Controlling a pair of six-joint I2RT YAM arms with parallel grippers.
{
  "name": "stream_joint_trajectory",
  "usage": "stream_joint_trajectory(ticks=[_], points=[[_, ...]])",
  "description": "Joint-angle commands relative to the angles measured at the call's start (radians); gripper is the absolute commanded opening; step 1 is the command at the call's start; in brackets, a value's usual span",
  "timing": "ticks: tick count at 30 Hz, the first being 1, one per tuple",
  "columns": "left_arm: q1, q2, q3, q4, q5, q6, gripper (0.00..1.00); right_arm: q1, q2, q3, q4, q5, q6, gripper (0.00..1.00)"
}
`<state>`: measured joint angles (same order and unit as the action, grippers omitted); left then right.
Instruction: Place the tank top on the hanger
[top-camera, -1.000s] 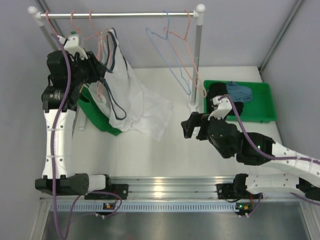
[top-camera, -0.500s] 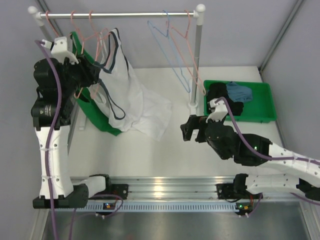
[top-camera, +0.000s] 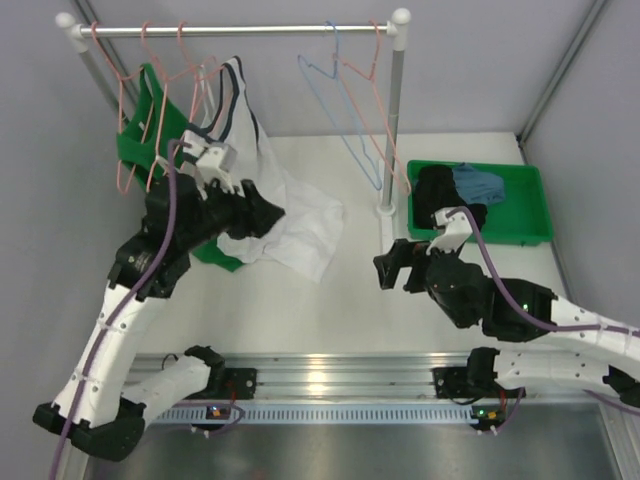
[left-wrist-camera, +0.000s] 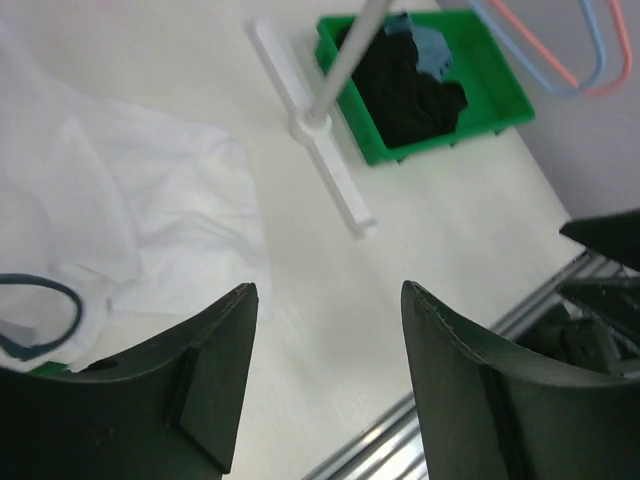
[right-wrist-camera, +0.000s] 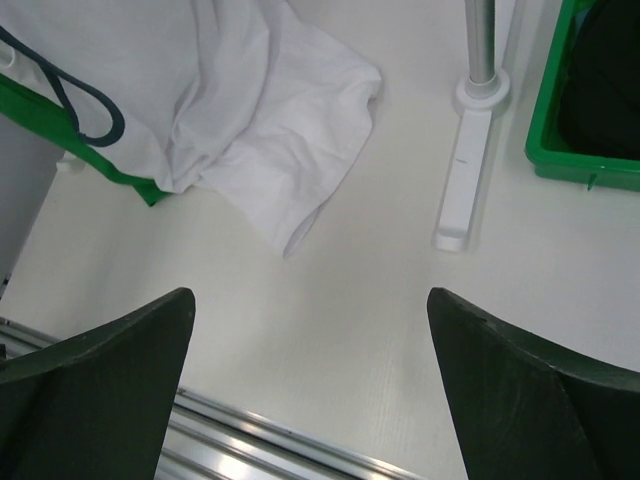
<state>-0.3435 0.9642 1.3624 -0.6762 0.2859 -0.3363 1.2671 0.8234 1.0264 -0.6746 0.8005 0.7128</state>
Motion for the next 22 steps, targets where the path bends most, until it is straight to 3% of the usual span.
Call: stream_joint_trajectory(ticks=[1,6,10,17,22], points=[[-0.203,-0.077,-0.120,0.096,-0.203,-0.046,0.64,0.000,-0.036,-0.031,-0.005,0.031,0.028,1.00],[-0.299,-0.182,-0.412,0.204,-0.215,-0.156,0.64,0.000,-0.076,-0.129,-0.017,0.019,0.077,1.00],[-0.421,-0.231,-0.613,0.289,-0.319,-0.236,0.62,0.000,-0.075,-0.196,-0.043,0.014,0.135,1.00],[-0.626,-0.203,-0.697,0.375,-0.499,-0.277,0.61,-0.002,-0.064,-0.270,-0.039,0.002,0.183,1.00],[-0.640,-0.185,-0.694,0.374,-0.502,-0.267,0.61,0.000,-0.053,-0.269,-0.043,0.020,0.195,1.00]])
